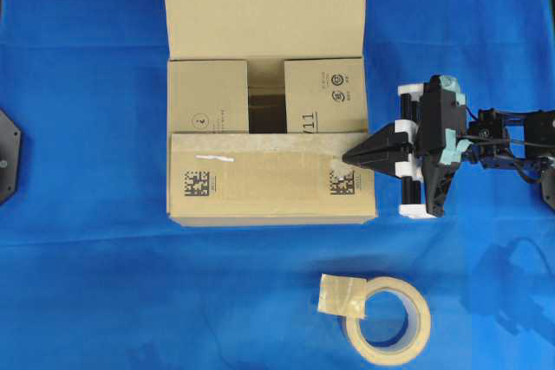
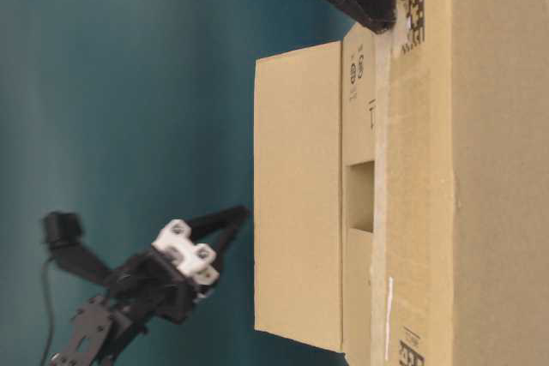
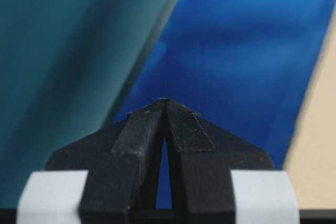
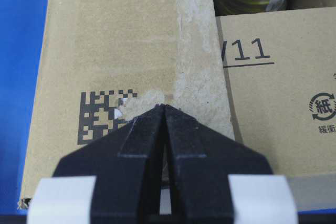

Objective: Close the cardboard box.

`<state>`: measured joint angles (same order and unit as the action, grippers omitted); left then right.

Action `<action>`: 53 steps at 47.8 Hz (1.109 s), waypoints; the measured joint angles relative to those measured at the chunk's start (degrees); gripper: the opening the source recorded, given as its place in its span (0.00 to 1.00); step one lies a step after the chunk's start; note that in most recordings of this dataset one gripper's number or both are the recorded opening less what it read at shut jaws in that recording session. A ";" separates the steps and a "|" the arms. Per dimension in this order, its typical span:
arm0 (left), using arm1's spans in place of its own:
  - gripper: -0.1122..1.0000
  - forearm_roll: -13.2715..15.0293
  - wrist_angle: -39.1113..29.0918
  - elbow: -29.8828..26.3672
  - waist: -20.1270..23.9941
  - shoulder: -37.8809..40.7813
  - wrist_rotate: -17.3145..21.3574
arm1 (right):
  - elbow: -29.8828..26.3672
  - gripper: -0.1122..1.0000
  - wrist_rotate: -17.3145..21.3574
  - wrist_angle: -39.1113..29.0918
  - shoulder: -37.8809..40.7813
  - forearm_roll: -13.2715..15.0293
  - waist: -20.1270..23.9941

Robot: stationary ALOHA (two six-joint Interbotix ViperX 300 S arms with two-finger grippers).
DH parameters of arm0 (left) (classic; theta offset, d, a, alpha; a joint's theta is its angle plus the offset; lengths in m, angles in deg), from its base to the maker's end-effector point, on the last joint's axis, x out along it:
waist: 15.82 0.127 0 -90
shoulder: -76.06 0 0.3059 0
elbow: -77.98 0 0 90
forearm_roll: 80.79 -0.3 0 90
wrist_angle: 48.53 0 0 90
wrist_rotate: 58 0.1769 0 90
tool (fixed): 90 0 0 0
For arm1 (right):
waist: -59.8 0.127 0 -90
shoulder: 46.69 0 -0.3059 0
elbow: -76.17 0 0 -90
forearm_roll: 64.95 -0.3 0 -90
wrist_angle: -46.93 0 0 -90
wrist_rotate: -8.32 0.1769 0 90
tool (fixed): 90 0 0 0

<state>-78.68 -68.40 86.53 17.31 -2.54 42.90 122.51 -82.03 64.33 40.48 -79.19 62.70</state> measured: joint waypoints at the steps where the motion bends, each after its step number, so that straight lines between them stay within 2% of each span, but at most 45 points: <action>1: 0.10 0.09 -0.79 -0.26 0.09 0.44 0.09 | 0.00 0.10 0.00 0.00 0.00 0.00 0.00; 11: 0.10 0.09 -4.39 -1.23 -0.44 2.81 0.44 | 0.00 0.10 -0.09 0.00 0.00 0.00 0.00; 24: 0.10 0.00 -6.24 -1.49 -2.37 2.81 0.79 | 0.00 0.10 -0.09 0.00 0.00 0.00 0.00; 37: 0.10 -0.09 -11.87 -3.16 -3.87 1.93 0.35 | 0.09 0.10 -0.18 0.44 0.00 0.00 0.09; 53: 0.10 -0.09 -16.79 -3.43 -9.32 -3.08 -2.02 | 0.00 0.10 -0.09 0.53 0.00 0.00 0.09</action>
<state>-78.76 -85.18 83.10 8.00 -5.62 40.88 122.51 -82.12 64.86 40.48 -79.19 62.79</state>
